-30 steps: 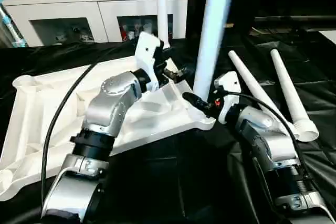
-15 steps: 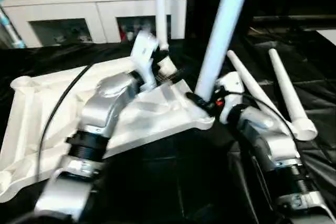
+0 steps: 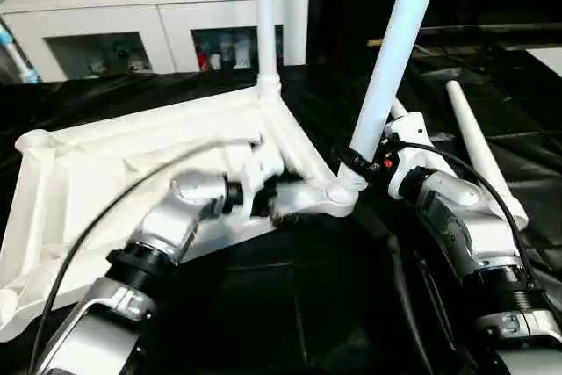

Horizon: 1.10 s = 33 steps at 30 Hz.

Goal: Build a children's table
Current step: Insert table leg to table base

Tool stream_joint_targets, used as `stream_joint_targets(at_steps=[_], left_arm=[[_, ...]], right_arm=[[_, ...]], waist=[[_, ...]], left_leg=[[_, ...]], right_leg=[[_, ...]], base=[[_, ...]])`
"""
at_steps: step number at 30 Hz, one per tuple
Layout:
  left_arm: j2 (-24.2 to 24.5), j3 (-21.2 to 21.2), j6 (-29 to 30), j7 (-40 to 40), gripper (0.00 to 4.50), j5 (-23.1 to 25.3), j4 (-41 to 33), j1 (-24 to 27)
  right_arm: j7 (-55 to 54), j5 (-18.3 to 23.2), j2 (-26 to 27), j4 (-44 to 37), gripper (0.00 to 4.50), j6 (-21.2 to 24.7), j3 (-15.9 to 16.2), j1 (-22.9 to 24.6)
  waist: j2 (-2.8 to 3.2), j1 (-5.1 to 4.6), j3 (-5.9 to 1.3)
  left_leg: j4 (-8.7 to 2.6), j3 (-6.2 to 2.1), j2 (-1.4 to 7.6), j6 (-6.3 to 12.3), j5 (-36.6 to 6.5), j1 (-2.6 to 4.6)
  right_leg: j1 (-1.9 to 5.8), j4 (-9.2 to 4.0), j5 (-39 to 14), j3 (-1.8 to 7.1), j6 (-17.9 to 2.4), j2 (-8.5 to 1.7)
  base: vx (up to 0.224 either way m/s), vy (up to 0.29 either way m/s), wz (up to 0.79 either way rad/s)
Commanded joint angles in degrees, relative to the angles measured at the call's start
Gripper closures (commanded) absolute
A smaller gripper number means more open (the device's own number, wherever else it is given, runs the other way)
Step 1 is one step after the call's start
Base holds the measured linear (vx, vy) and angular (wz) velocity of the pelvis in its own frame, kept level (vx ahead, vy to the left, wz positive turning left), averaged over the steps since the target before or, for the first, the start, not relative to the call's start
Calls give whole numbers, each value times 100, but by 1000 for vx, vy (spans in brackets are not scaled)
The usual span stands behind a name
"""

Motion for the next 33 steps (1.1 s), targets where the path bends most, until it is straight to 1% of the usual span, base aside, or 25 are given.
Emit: stream_joint_targets(at_steps=[1,2,3,5,6,7,8,9,10,11,12,16,18,20,24,25,26,28,29,31,33], left_arm=[[16,22,160,107,36,63,149,-142],[22,24,244,94,36,39,170,-150],[41,10,366,100,36,52,188,-161],[63,-4,468,124,65,99,229,-179],[71,-7,525,155,77,127,240,-186],[71,8,585,205,82,177,269,-197],[69,32,653,249,82,242,312,-216],[73,38,681,246,86,251,296,-212],[77,42,704,243,86,258,283,-209],[105,46,816,220,97,235,122,-160],[121,39,878,195,123,213,14,-122],[125,-1,1050,244,132,236,-196,-27],[75,-17,1161,291,164,254,-258,20],[33,-30,1210,326,169,283,-302,46],[-89,-13,1351,457,208,281,-349,57],[-117,-17,1336,501,213,303,-311,46],[-141,-18,1336,542,223,325,-291,39],[-201,-8,1326,627,247,356,-212,13],[-234,2,1335,655,253,361,-193,7],[-271,-18,1345,668,257,380,-178,8],[-277,-35,1340,668,284,395,-171,8]], right_arm=[[24,-16,18,-133,263,50,80,5],[27,-19,24,-146,263,51,88,22],[31,-28,28,-158,263,47,97,44],[32,-41,36,-169,263,40,107,70],[34,-42,39,-171,263,41,107,74],[35,-44,43,-172,263,42,109,79],[40,-57,48,-169,263,38,118,82],[41,-60,50,-167,263,39,120,82],[42,-63,52,-166,263,39,121,82],[44,-77,63,-158,263,34,125,81],[44,-82,67,-150,263,28,128,79],[31,-84,89,-114,263,4,149,60],[27,-85,108,-86,263,-16,165,44],[27,-92,118,-72,263,-27,171,37],[32,-95,126,-69,263,-32,170,31],[29,-96,128,-66,263,-32,170,26],[28,-98,131,-64,263,-31,169,21],[26,-98,132,-64,263,-26,168,13],[24,-99,130,-67,263,-25,168,12],[24,-97,122,-73,263,-27,168,17],[23,-97,121,-72,263,-27,167,16]], waist=[[14,-2,-449],[31,6,-456],[26,7,-455],[45,8,-456],[42,8,-458],[45,7,-461],[61,4,-452],[50,4,-455],[57,7,-452],[46,-1,-443],[45,2,-447],[54,0,-442],[68,6,-445],[70,4,-450],[69,11,-444],[65,12,-440],[75,11,-442],[68,6,-443],[75,6,-440],[70,8,-437],[74,9,-433]], left_leg=[[-376,2,24,66,-1381,133],[-371,-5,30,79,-1359,134],[-368,-2,28,93,-1361,131],[-369,-6,28,110,-1355,126],[-370,-6,27,116,-1364,128],[-368,-6,31,116,-1358,130],[-376,-8,35,114,-1400,128],[-374,-8,30,115,-1417,133],[-378,-11,32,113,-1427,133],[-383,-9,28,110,-1454,125],[-379,-8,28,113,-1455,128],[-383,-5,32,125,-1473,133],[-385,-11,37,121,-1467,127],[-389,-14,39,120,-1448,125],[-388,-8,40,128,-1468,130],[-390,-10,36,130,-1470,124],[-390,-11,34,125,-1480,122],[-389,-12,31,135,-1475,120],[-392,-13,29,132,-1499,119],[-391,-9,26,140,-1527,120],[-398,-13,32,142,-1537,117]], right_leg=[[345,-439,-810,151,-1245,-246],[345,-422,-742,151,-1296,-255],[345,-425,-720,150,-1328,-251],[346,-424,-703,145,-1352,-251],[348,-427,-710,143,-1356,-248],[348,-423,-688,144,-1361,-248],[345,-430,-699,142,-1367,-246],[347,-432,-725,142,-1364,-249],[348,-435,-755,142,-1363,-254],[350,-444,-828,140,-1347,-252],[348,-448,-877,143,-1342,-258],[330,-458,-1015,143,-1311,-254],[330,-459,-1024,145,-1301,-258],[329,-453,-948,141,-1302,-251],[326,-458,-905,144,-1315,-252],[329,-462,-927,142,-1307,-252],[333,-469,-958,141,-1289,-255],[335,-476,-970,141,-1269,-253],[332,-481,-1012,139,-1255,-252],[328,-495,-1133,139,-1230,-256],[321,-501,-1210,141,-1208,-258]], base=[[0,0,0],[0,0,0],[0,0,0],[0,0,0],[0,0,0],[0,0,0],[0,0,0],[0,0,0],[0,0,0],[0,0,0],[0,0,0],[0,0,0],[0,0,0],[0,0,0],[0,0,0],[0,0,0],[0,0,0],[0,0,0],[0,0,0],[0,0,0],[0,0,0]])
